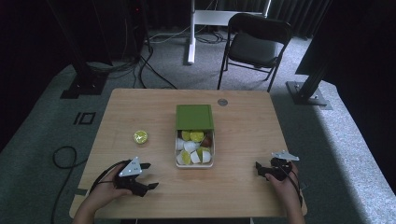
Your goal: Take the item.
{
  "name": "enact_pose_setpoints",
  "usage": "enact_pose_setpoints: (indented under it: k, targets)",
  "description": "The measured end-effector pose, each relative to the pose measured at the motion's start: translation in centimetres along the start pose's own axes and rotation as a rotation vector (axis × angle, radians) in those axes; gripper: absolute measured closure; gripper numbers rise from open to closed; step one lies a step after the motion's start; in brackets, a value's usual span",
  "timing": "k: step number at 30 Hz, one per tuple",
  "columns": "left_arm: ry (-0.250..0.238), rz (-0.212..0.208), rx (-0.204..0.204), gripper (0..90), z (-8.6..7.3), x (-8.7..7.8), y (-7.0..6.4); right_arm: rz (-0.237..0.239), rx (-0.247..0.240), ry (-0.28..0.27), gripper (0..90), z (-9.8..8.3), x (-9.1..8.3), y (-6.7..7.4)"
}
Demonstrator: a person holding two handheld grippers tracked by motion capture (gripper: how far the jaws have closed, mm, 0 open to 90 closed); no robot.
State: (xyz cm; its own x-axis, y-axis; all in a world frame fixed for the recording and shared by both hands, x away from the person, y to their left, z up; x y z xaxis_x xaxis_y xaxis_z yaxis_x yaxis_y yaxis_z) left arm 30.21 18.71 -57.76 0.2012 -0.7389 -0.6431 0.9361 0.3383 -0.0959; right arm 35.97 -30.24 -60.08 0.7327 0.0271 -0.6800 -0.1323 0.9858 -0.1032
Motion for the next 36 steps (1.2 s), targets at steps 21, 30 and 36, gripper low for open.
enact_pose_setpoints:
  k: [21, 30, 36]
  targets:
    - [0.08, 0.026, -0.061, 17.6, -4.0, -2.2, 0.5, 0.0, 0.0, 0.0, 12.0, 0.0, 0.0, 0.0]
    - [0.075, 0.044, -0.05, 16.9, -4.2, -2.3, 0.8, 0.0, 0.0, 0.0, 12.0, 0.0, 0.0, 0.0]
    - [0.073, 0.043, -0.052, 16.9, -4.2, -2.3, 0.8, 0.0, 0.0, 0.0, 12.0, 0.0, 0.0, 0.0]
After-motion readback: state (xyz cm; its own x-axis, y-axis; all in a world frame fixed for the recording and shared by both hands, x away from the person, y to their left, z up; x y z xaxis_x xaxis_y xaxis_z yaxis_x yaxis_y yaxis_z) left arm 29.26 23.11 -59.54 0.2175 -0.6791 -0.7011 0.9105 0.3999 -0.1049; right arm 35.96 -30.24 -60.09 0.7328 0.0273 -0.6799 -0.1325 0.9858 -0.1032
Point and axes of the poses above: each handheld gripper's, and its own axes: x roughly forward along the jaws, z roughly out of its top, y roughly to its left, the point moved 6 cm from there along x, roughly forward along the jaws, and after that the axes turned 10 degrees about -z, right-handed, at the moved point
